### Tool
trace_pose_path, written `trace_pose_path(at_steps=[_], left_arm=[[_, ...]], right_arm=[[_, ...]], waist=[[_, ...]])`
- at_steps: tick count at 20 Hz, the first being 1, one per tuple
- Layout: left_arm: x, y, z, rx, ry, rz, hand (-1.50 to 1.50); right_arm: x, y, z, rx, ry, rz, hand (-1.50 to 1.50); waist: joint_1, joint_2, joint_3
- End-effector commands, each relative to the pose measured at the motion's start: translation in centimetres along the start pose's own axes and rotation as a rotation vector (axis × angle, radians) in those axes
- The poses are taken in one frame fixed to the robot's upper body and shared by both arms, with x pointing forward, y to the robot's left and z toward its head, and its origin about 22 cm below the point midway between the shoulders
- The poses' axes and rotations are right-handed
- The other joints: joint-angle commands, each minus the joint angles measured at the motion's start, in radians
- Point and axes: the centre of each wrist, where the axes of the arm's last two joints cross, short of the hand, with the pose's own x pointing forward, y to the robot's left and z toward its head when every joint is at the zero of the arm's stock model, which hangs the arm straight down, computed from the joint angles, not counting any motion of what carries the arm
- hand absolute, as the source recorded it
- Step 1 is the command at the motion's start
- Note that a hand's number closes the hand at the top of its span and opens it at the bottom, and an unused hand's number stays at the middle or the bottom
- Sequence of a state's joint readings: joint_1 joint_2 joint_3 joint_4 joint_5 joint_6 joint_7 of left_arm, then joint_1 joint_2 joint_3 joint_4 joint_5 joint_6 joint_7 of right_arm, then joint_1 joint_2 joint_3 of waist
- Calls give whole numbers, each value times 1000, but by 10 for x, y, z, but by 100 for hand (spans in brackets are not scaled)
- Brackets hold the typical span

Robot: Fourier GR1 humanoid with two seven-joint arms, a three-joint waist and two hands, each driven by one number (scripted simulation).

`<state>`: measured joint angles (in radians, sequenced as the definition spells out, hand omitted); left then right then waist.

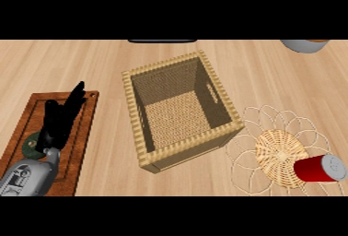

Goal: Pick the can from the placemat and place it in the basket

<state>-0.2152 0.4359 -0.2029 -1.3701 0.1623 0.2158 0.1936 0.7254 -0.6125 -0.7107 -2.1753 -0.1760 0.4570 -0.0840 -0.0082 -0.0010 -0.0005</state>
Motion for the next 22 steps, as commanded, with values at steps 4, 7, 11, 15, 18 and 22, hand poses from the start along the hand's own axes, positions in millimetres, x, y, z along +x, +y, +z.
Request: trace_pose_path(at_steps=[4,7,11,15,18,22], left_arm=[[17,-9,-14,-18,3,9,0],[0,-6,-7,-2,7,-3,0],[20,3,-9,-4,5,-7,0],[14,-17,-13,-3,-11,-1,0],[6,-12,-3,0,-1,-8,0],[-6,10,-6,-6,-6,-3,0]], right_arm=[[-12,39,-14,-54,31,27,-150],[-20,31,-21,-15,20,8,-150],[-41,56,-35,-15,29,-22,-150],[-32,67,-59,-2,17,-14,-150],[-58,70,-50,-7,19,-12,-150],[-51,95,-61,-15,19,3,-150]], waist=[[3,1,1],[4,1,1],[8,1,1],[6,1,1],[5,0,1],[4,1,1]])
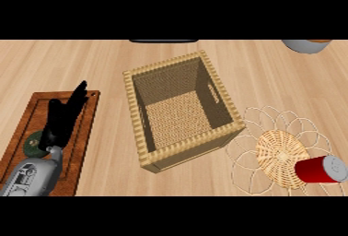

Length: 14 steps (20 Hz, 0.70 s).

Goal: Pick the can from the placemat and place it in the basket

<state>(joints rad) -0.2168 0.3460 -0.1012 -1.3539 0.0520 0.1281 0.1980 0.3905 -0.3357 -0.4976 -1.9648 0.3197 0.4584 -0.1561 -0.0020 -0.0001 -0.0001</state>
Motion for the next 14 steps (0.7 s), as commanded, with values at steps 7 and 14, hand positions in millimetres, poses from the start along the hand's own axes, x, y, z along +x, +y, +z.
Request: trace_pose_path(at_steps=[7,14], left_arm=[[4,-1,-7,-3,-9,4,0],[18,-9,-7,-3,9,12,0]], right_arm=[[12,10,-29,-6,-4,-5,-150],[-5,41,-36,33,4,9,-150]], waist=[[-2,0,0],[-1,0,0]])
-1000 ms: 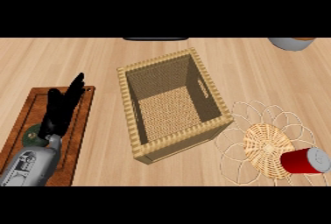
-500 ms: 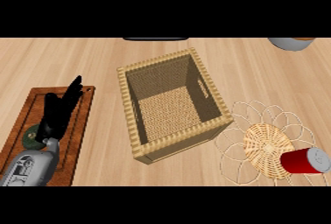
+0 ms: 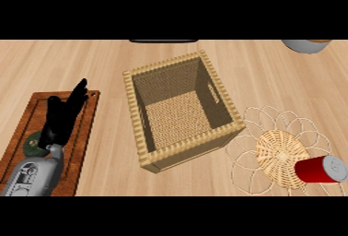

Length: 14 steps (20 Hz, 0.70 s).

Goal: Pick the can from the placemat and place it in the basket

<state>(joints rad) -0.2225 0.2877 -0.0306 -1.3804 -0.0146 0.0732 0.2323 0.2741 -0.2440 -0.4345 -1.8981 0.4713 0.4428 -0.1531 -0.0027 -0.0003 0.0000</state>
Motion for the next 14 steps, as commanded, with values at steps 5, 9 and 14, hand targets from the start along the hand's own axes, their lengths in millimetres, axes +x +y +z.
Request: trace_pose_path(at_steps=[5,9,14], left_arm=[[-6,4,-12,10,5,-12,0],[-25,-8,3,-7,-2,-6,0],[8,11,9,14,-1,-5,0]], right_arm=[[11,24,-15,45,30,-6,-150],[-5,27,-11,67,39,-16,-150],[17,17,-24,44,46,-14,-150]], waist=[[-2,1,0],[-1,0,0],[1,-1,0]])
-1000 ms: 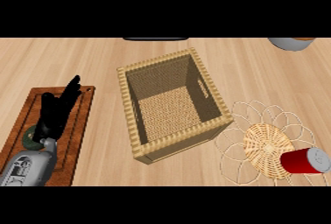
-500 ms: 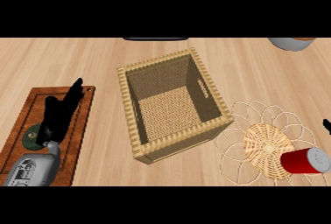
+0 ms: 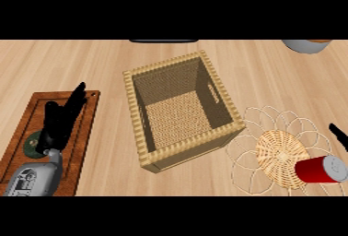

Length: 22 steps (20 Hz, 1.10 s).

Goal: Pick the can from the placemat and place it in the basket

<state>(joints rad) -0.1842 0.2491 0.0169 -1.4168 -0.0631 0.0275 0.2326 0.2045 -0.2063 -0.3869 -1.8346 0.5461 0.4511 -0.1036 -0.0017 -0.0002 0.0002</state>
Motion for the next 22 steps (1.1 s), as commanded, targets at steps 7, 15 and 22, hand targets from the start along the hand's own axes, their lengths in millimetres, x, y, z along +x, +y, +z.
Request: trace_pose_path(at_steps=[7,15,22], left_arm=[[24,1,-2,-8,-12,-16,0],[6,-13,-10,4,-4,-8,0],[19,-23,-13,-95,-60,-39,0]], right_arm=[[-11,20,1,21,-15,29,150],[-5,21,-18,-49,-87,221,150],[98,116,-40,175,-229,475,150]], waist=[[-1,0,0],[-1,0,0],[144,25,-22]])
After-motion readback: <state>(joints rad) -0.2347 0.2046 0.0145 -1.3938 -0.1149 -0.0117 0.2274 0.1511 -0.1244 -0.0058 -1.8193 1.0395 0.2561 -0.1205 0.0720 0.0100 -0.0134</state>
